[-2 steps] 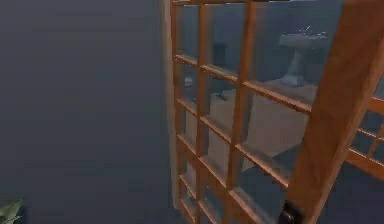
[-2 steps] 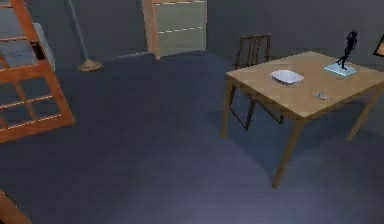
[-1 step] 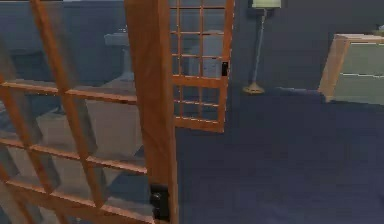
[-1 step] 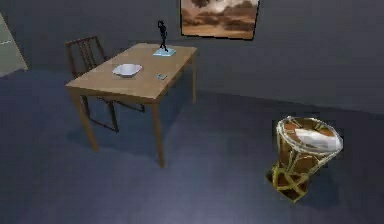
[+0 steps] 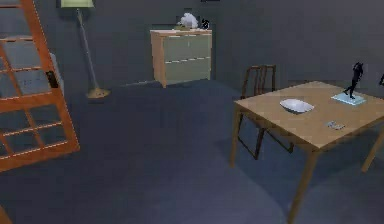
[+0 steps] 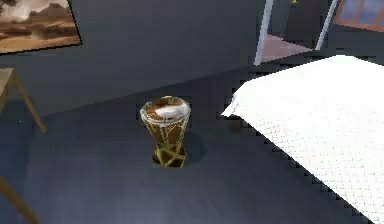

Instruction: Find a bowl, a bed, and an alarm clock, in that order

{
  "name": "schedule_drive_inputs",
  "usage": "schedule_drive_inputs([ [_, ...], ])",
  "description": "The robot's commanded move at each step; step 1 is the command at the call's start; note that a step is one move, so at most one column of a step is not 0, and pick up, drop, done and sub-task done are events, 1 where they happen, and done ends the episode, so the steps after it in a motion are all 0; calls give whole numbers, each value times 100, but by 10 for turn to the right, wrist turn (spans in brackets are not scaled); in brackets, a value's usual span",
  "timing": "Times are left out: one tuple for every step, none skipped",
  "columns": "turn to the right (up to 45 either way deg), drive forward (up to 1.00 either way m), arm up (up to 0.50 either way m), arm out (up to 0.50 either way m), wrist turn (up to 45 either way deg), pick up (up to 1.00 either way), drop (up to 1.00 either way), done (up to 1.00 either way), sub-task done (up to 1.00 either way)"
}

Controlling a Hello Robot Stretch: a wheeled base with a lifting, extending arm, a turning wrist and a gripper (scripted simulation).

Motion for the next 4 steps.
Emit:
schedule_drive_inputs([
  [450, 0, 0, 0, 0, 0, 0, 0, 0],
  [210, 0, 0, 0, 0, 0, 0, 0, 0],
  [0, 20, 0, 0, 0, 0, 0, 0, 0],
  [-30, 0, 0, 0, 0, 0, 0, 0, 0],
])
